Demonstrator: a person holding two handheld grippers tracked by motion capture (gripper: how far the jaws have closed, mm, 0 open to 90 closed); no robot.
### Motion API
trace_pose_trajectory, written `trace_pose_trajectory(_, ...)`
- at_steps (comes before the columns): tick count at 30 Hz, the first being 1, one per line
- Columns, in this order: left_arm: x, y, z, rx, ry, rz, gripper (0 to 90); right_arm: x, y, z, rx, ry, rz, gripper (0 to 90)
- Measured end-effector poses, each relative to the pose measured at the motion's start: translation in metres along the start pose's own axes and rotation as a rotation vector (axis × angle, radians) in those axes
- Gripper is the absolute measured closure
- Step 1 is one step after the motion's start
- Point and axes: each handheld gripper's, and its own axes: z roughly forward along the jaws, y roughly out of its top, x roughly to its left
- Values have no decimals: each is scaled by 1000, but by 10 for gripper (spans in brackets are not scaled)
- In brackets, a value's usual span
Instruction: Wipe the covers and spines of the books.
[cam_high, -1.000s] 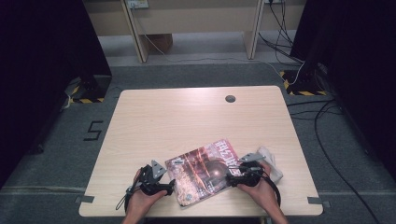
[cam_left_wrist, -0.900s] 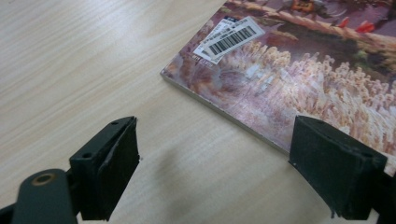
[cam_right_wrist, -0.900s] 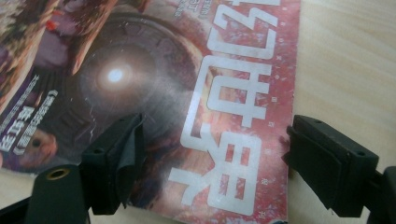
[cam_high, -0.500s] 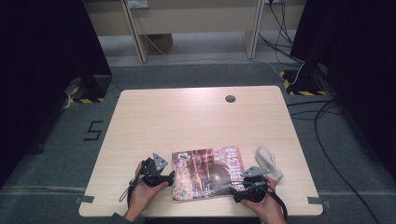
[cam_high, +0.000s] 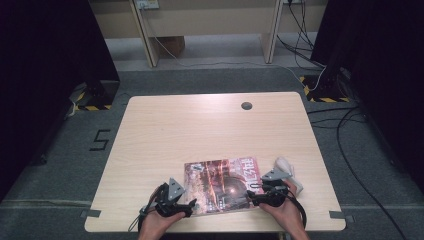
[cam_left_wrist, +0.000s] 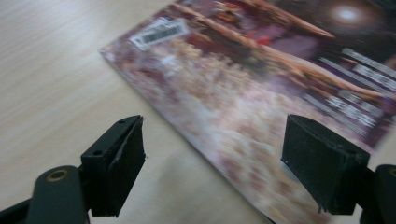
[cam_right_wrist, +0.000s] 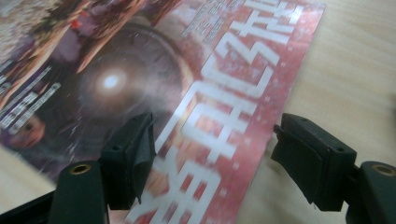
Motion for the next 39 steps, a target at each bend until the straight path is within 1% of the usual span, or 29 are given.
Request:
trace_pose_trajectory(1, -2, -2, 0, 3, -1, 4, 203, -1, 1, 3, 6, -1, 6, 287)
trace_pose_trajectory(4, -4, -4, 2, 20, -4, 13, 205, -3, 2, 5, -4, 7, 11, 292)
trace_pose_trajectory(6, -3, -5, 4, 22, -4, 6, 179, -3, 1, 6, -9, 16, 2, 286)
trace_pose_trajectory(7, -1, -5, 5, 27, -7, -3, 164, -2, 1, 6, -7, 12, 8, 284)
trace_pose_trajectory(10, -1, -6, 5, 28, -3, -7, 143, 0, 0, 6, -8, 12, 4, 271)
trace_pose_trajectory(11, 0, -5, 5, 31, 2, -1, 143, 2, -1, 5, -3, 4, 9, 265)
trace_pose_trajectory(15, 7, -5, 5, 36, 26, -3, 143, 8, -6, 1, 6, 6, -6, 256)
trace_pose_trajectory(16, 7, -5, 5, 36, 26, -3, 143, 11, -7, -1, 12, 9, -6, 255)
trace_pose_trajectory(17, 12, -5, 5, 38, 44, -3, 143, 14, -9, -3, 17, 11, -6, 255)
trace_pose_trajectory(21, 20, -4, 6, 38, 96, 9, 143, 26, -15, -9, 40, 24, -29, 250)
trace_pose_trajectory(22, 20, -4, 6, 38, 96, 9, 143, 27, -16, -10, 44, 31, -34, 252)
trace_pose_trajectory(23, 24, -3, 7, 40, 106, 1, 143, 28, -16, -11, 48, 36, -38, 257)
trace_pose_trajectory(24, 24, -3, 7, 40, 106, 1, 141, 28, -16, -11, 48, 36, -38, 257)
trace_pose_trajectory(25, 29, -2, 9, 36, 120, -7, 142, 26, -16, -12, 46, 54, -43, 305)
trace_pose_trajectory(26, 29, -2, 9, 36, 120, -7, 141, 24, -15, -13, 32, 60, -34, 313)
trace_pose_trajectory(28, 33, -1, 12, 35, 134, -14, 142, 19, -12, -15, 2, 54, -27, 310)
trace_pose_trajectory(30, 35, 0, 12, 32, 137, -22, 141, 14, -5, -15, -26, 59, -27, 323)
trace_pose_trajectory(31, 38, 1, 13, 36, 147, -31, 141, 11, 0, -13, -30, 53, -47, 344)
trace_pose_trajectory(32, 38, 1, 13, 36, 147, -31, 141, 9, 3, -10, -29, 44, -61, 358)
trace_pose_trajectory(33, 40, 1, 14, 33, 162, -39, 141, 7, 8, -7, -29, 32, -75, 361)
trace_pose_trajectory(34, 40, 1, 14, 33, 162, -39, 142, 7, 8, -7, -29, 32, -75, 361)
trace_pose_trajectory(35, 41, 0, 14, 25, 154, -56, 148, 1, 19, 2, -38, 29, -86, 367)
trace_pose_trajectory(36, 41, 0, 14, 25, 154, -56, 163, 1, 19, 2, -38, 29, -86, 367)
trace_pose_trajectory(37, 41, -2, 12, 9, 131, -77, 199, -2, 28, 7, -55, 24, -75, 371)
trace_pose_trajectory(38, 39, -2, 11, -1, 125, -83, 232, -3, 33, 9, -54, 24, -78, 371)
trace_pose_trajectory(39, 37, -2, 10, -5, 118, -81, 234, -5, 38, 11, -60, 20, -80, 373)
